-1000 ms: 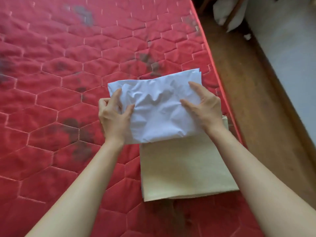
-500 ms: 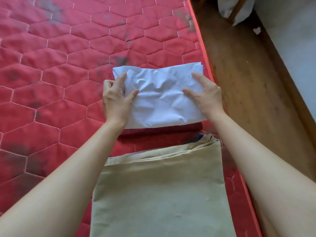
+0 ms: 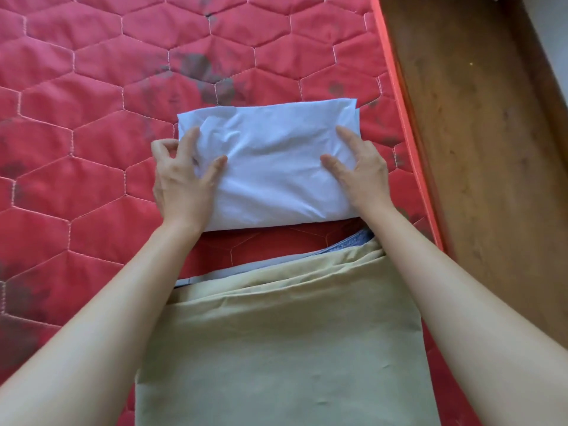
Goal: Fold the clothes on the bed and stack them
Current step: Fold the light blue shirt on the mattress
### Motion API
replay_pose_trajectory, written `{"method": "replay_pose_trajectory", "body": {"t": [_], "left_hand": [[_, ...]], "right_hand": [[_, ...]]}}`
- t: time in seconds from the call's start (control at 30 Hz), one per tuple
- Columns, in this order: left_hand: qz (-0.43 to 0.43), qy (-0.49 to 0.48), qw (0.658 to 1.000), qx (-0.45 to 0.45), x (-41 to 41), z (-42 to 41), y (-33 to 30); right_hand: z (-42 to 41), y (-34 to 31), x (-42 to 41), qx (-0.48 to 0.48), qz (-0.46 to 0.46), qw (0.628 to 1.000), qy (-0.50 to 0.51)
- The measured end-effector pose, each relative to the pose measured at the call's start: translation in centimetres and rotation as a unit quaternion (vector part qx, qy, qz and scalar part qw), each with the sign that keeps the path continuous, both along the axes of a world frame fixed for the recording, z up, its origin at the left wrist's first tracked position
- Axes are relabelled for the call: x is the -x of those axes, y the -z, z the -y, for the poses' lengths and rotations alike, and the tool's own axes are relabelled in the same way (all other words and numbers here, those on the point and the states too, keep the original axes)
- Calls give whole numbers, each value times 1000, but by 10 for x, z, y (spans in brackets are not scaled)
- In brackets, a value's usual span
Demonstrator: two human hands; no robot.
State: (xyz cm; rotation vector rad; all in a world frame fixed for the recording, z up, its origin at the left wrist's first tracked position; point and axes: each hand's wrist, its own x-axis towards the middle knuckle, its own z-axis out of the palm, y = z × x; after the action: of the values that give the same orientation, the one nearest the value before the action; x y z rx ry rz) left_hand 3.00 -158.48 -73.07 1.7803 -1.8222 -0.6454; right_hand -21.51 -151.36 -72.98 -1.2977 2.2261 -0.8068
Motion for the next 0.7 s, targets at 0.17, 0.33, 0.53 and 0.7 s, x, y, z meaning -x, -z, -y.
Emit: {"method": "replay_pose_trajectory", "body": {"t": [0.17,0.33,0.53,0.7], "left_hand": [[158,135,954,218,32,0,-6],[274,221,933,72,50,-1,32],[232,75,970,18,41,-10,50],[242,31,968,-52,41,-22,38]], "right_hand": [[31,-7,-36,49,-259,964,-41],[44,31,-70,-95,-357,894,-254],[48,35,-17,-107,-357,912,-170],[29,17,6,-150,-301,941,28]]}}
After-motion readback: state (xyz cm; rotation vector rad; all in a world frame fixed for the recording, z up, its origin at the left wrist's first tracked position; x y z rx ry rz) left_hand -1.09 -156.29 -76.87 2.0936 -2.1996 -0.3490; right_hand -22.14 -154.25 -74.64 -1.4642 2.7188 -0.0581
